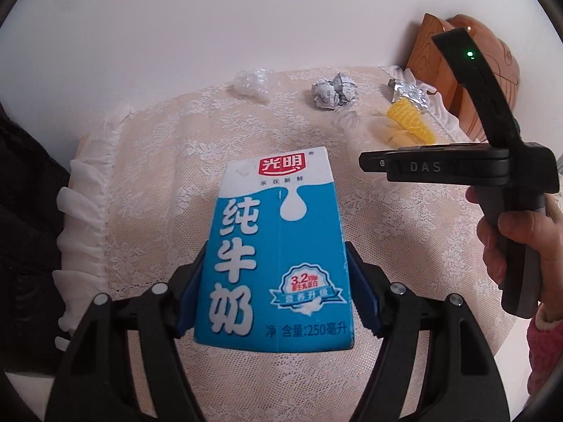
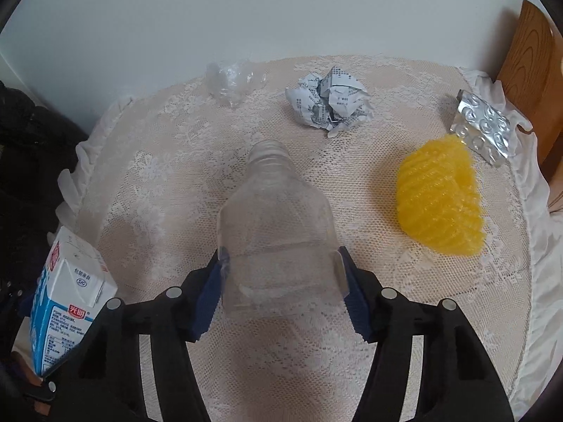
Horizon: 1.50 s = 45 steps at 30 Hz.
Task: Collect trash
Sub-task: 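Carry the clear bottle over the wastebasket and open the right tool to drop it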
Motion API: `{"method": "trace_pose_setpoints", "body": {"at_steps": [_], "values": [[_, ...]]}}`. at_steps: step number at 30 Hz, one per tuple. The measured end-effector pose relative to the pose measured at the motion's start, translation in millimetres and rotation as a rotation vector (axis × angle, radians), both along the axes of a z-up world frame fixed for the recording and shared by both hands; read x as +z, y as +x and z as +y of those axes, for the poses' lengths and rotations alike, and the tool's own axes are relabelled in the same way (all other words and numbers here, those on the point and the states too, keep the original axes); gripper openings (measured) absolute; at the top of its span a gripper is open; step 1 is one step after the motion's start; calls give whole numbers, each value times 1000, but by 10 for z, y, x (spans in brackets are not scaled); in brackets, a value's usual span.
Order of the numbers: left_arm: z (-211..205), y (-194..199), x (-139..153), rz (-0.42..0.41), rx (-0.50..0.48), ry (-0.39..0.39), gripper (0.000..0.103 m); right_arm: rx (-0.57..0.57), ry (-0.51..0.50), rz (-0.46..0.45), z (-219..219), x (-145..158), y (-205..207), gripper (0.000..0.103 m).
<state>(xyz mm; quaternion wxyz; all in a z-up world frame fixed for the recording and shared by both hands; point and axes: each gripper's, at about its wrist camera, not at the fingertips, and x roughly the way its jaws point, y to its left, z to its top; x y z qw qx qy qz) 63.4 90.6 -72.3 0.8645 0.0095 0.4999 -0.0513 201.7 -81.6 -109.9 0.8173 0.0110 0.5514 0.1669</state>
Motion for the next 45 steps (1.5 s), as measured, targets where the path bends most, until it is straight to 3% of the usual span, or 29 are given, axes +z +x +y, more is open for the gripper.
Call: {"method": "trace_pose_setpoints", "body": {"at_steps": [5,12,17,24,31,38,41,45], "values": [[-352,-170,91,-9,-86,0,68,-109,72,-20,-571,219,-525,62],[-1155,-688,173,12,-278,-41,68,-316,51,-11,-1550,420,-1768,62],[-1884,-1166,209,27,-448,-49,68,-533,18,6,-2265,427,-2830,62],[-2754,-1798,300,7,-677,-46,68,-762,31,41,-2899,268,-3822,63],[-3214,-2190,291,6,-801,-23,68,-839,15,46,-3218,147,-4251,63],[-3360,-2357,226,30,-825,0,68,-832,-71,222,-3255,-411,-4406,66],[-3388,-2402,209,36,-825,6,68,-857,-115,229,-3293,-459,-4459,87],[-3411,-2464,207,36,-829,10,68,-891,-118,210,-3402,-388,-4563,92]]}}
